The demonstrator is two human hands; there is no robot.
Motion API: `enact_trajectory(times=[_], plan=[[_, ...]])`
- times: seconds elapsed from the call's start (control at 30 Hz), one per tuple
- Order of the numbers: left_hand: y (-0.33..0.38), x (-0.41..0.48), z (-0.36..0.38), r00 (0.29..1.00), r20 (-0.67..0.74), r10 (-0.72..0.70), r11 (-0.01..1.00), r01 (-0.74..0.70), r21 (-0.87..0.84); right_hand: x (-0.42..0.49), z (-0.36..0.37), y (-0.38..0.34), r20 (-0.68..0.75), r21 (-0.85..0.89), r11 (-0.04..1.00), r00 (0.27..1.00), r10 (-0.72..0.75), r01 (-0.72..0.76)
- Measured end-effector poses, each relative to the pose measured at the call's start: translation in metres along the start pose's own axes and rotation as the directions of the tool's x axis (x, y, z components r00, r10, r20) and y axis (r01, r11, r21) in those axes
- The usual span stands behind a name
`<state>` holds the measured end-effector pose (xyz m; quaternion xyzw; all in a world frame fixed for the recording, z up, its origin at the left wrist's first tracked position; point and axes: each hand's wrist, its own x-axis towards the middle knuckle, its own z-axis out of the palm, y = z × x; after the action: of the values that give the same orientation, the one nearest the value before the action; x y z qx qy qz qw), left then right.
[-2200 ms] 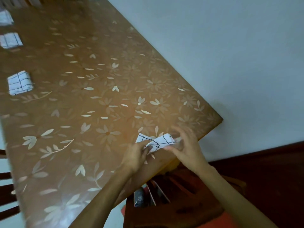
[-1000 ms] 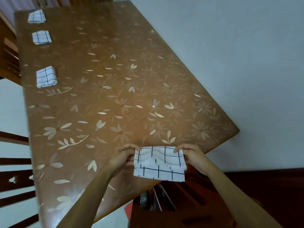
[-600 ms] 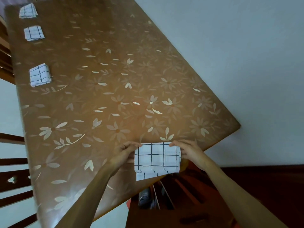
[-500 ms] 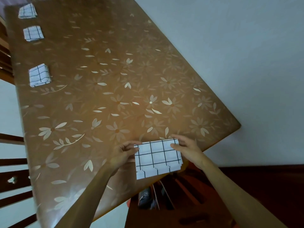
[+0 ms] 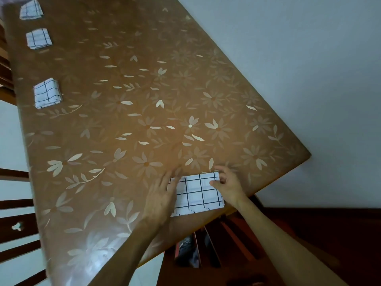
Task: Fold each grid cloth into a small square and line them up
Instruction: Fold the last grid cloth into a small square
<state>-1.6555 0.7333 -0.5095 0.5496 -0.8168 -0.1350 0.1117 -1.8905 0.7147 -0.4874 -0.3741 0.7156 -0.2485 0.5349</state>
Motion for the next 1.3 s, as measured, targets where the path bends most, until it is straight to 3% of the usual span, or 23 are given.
enact_trajectory(times=[0.07,0.13,0.27,0.4,0.5,0.57,0.63,0.8,0.97,1.3], plan=[[0.005,-0.005,0.018,0.988,0.107,0.11,0.992,-0.116,0.052,0.0,0.005,0.005,-0.037,-0.045,0.999,0.999,-0.033,0.031],[0.005,-0.012,0.032,0.973,0.194,0.123,0.988,-0.139,0.071,-0.002,0.01,0.008,-0.069,-0.091,0.993,0.994,-0.083,0.076],[0.004,-0.017,0.039,0.981,0.174,0.08,0.996,-0.085,0.02,-0.008,0.023,0.01,-0.122,-0.247,0.959,0.977,-0.174,0.14],[0.004,-0.018,0.039,0.981,0.183,0.068,0.992,-0.086,0.093,-0.013,0.042,0.021,-0.21,-0.683,0.687,0.835,-0.509,0.247],[0.003,-0.017,0.041,0.978,0.206,0.036,0.988,-0.066,0.138,-0.013,0.069,0.027,0.027,-0.777,0.469,0.766,-0.642,0.42],[0.002,-0.018,0.045,0.972,0.231,0.048,0.983,-0.087,0.162,-0.014,0.086,0.036,0.182,-0.805,0.357,0.77,-0.612,0.474],[0.0,-0.02,0.045,0.969,0.239,0.059,0.981,-0.1,0.164,-0.013,0.091,0.044,0.226,-0.819,0.344,0.81,-0.541,0.458],[-0.001,-0.019,0.041,0.976,0.214,0.049,0.987,-0.08,0.141,-0.009,0.069,0.052,0.234,-0.86,0.313,0.857,-0.459,0.402],[-0.002,-0.019,0.039,0.968,0.251,0.026,0.988,-0.062,0.138,-0.01,0.037,0.058,0.155,-0.895,0.33,0.902,-0.402,0.301],[-0.018,-0.044,0.029,0.957,0.282,-0.071,0.98,0.015,0.197,-0.011,0.028,0.053,0.185,-0.899,0.313,0.913,-0.363,0.306]])
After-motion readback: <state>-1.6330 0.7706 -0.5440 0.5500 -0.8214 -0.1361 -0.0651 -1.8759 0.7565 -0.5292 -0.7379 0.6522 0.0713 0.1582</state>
